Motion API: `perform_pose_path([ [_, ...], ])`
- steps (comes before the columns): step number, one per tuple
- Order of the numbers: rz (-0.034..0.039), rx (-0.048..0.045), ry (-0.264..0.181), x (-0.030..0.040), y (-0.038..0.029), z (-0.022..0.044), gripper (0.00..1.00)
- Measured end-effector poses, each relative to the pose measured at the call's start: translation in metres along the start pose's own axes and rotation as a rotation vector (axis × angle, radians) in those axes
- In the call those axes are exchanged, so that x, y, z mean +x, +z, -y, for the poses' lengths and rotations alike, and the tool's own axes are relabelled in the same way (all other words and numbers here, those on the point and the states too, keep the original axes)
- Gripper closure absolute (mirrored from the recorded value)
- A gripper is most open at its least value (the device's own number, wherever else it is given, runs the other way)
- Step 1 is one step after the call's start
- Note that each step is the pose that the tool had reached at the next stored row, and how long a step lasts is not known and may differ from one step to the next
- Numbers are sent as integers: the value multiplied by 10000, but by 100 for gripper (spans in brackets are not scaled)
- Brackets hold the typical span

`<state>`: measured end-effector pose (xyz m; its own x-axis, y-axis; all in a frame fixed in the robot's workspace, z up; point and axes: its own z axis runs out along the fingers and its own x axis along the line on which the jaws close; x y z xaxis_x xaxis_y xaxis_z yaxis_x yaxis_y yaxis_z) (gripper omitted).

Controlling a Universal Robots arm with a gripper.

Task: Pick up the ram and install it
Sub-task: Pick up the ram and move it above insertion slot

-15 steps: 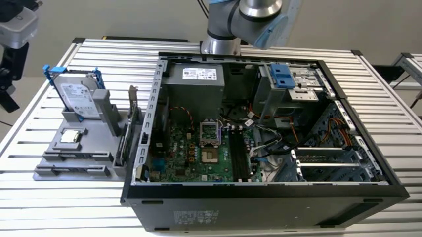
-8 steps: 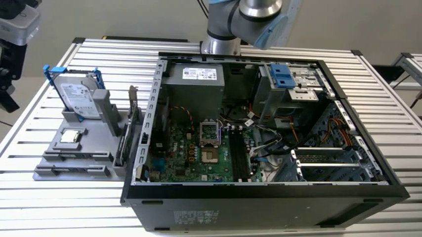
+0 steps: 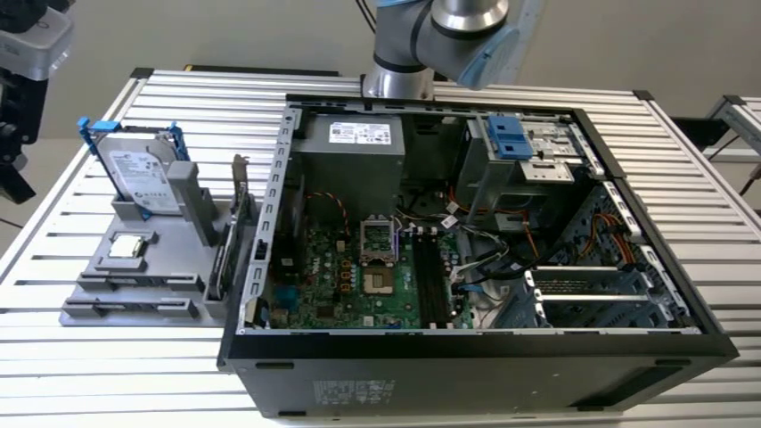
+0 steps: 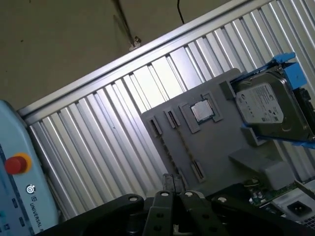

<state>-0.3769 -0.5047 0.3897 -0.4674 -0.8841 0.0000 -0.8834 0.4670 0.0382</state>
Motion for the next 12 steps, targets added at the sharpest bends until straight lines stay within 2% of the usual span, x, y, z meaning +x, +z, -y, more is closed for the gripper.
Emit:
perform_pose_path([
  [3,90,328,-111,-1,1,0,100],
  [4,113,392,-186,-1,1,0,100],
  [6,124,425,-497,-1,1,1,100],
  [12,118,439,-1582,-1,3,0,100],
])
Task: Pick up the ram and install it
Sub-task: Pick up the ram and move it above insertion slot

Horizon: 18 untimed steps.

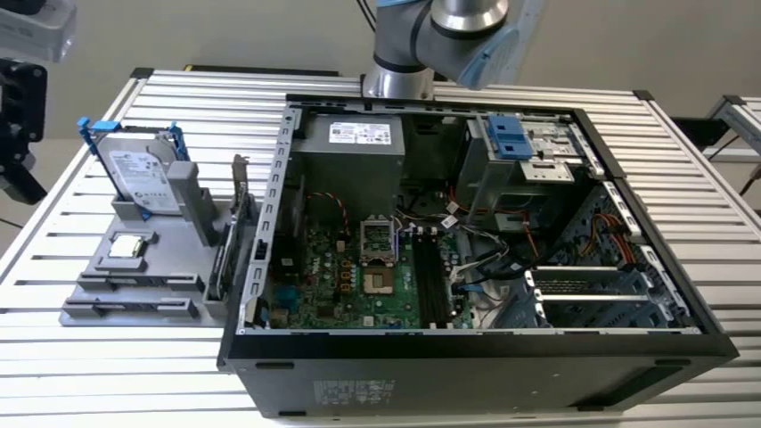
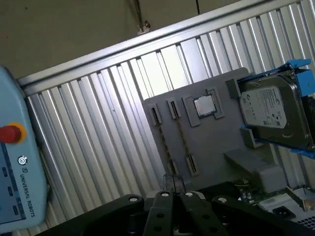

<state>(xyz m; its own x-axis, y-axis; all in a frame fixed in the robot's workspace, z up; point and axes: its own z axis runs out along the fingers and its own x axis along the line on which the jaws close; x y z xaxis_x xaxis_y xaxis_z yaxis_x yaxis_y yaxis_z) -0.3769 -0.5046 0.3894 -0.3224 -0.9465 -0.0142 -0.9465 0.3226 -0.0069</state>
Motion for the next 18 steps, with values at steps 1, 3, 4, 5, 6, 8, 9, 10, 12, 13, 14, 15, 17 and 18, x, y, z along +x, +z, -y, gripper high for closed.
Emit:
perform_pose_path([
  [1,3,4,-195,0,0,0,100],
  [3,6,4,-544,0,1,0,100],
  [4,8,2,-729,0,1,0,100],
  [5,9,-2,-920,0,1,0,100],
  [6,10,-4,-1098,0,2,-1,100],
  [8,14,-9,-1448,0,4,0,100],
  [9,15,-12,-1633,0,4,0,100],
  [10,16,-14,-1810,0,4,0,100],
  [12,18,-19,-2105,0,6,0,100],
  [13,20,-20,-2233,0,6,0,100],
  [14,21,-22,-2342,0,7,0,100],
  [15,21,-23,-2437,0,7,0,100],
  [17,22,-23,-2459,0,7,0,100],
  [18,22,-23,-2460,0,7,0,100],
])
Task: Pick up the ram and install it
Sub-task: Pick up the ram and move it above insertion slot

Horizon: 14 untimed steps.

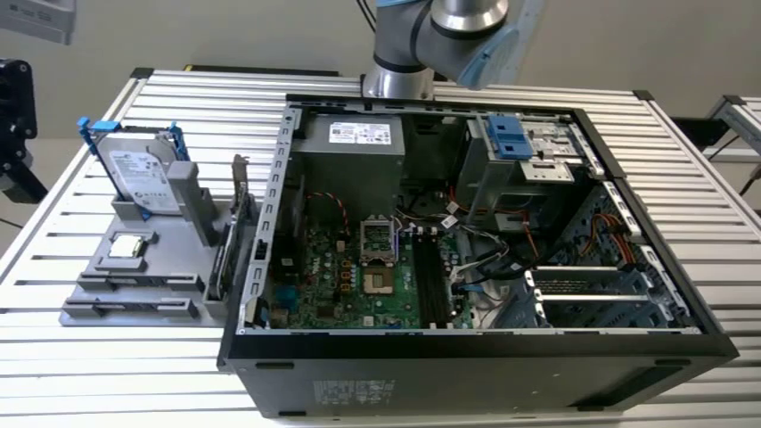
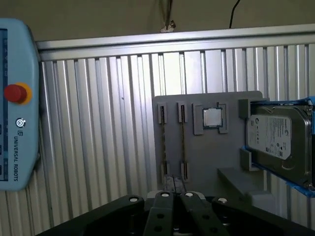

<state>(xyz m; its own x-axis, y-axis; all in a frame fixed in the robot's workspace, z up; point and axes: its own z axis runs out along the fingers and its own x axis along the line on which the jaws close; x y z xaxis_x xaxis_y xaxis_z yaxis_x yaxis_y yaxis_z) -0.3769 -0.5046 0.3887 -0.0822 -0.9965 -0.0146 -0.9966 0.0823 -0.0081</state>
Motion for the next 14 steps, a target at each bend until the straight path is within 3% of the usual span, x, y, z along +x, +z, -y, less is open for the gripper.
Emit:
perform_pose_path([
  [12,0,-1,-5,0,0,0,100],
  [13,0,-1,-4,0,0,0,0],
  [14,0,0,-5,0,0,0,0],
])
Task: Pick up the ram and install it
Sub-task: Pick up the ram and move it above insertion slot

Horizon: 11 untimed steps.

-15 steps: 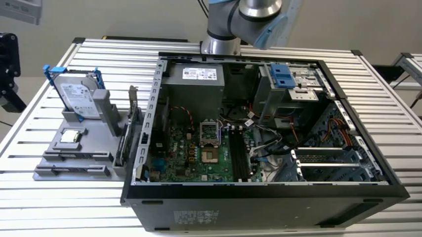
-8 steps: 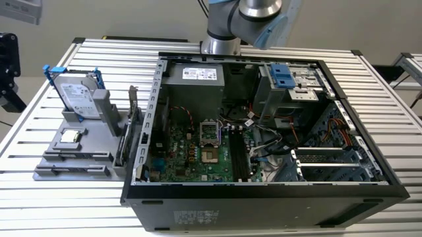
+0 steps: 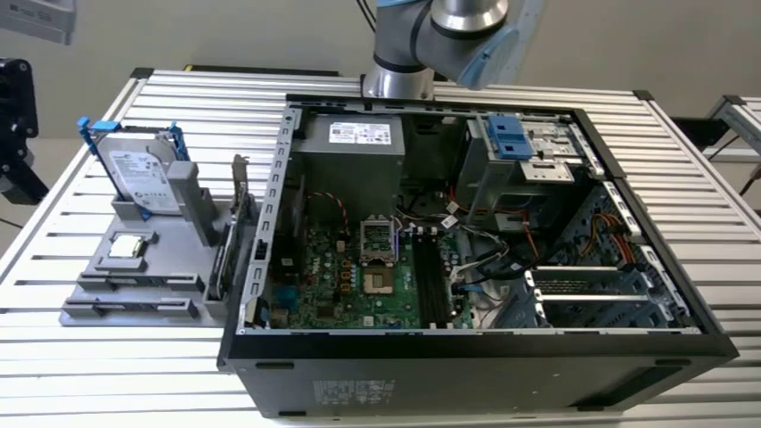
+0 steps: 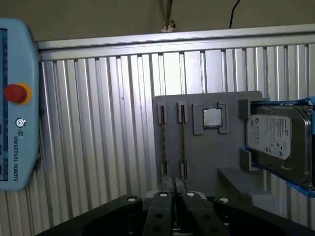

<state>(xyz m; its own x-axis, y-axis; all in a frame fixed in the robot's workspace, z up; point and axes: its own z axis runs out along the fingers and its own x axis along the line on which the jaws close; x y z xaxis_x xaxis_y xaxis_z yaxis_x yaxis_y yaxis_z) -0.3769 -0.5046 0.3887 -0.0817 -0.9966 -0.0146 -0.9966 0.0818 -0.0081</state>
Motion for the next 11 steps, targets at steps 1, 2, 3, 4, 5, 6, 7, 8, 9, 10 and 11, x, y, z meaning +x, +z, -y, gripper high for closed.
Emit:
perform_pose_path([
  [1,0,0,0,0,0,0,0],
  [2,0,0,-1,0,0,0,0],
  [3,0,0,-1,0,0,0,0],
  [4,0,0,-1,0,0,0,0],
  [5,0,0,-1,0,0,0,0],
  [6,0,0,-2,0,0,0,0],
  [7,0,0,-2,0,0,0,0],
  [8,0,0,-2,0,0,0,0],
  [9,0,0,-3,0,0,0,0],
  [10,0,0,-3,0,0,0,0],
  [11,0,0,-3,0,0,0,0],
])
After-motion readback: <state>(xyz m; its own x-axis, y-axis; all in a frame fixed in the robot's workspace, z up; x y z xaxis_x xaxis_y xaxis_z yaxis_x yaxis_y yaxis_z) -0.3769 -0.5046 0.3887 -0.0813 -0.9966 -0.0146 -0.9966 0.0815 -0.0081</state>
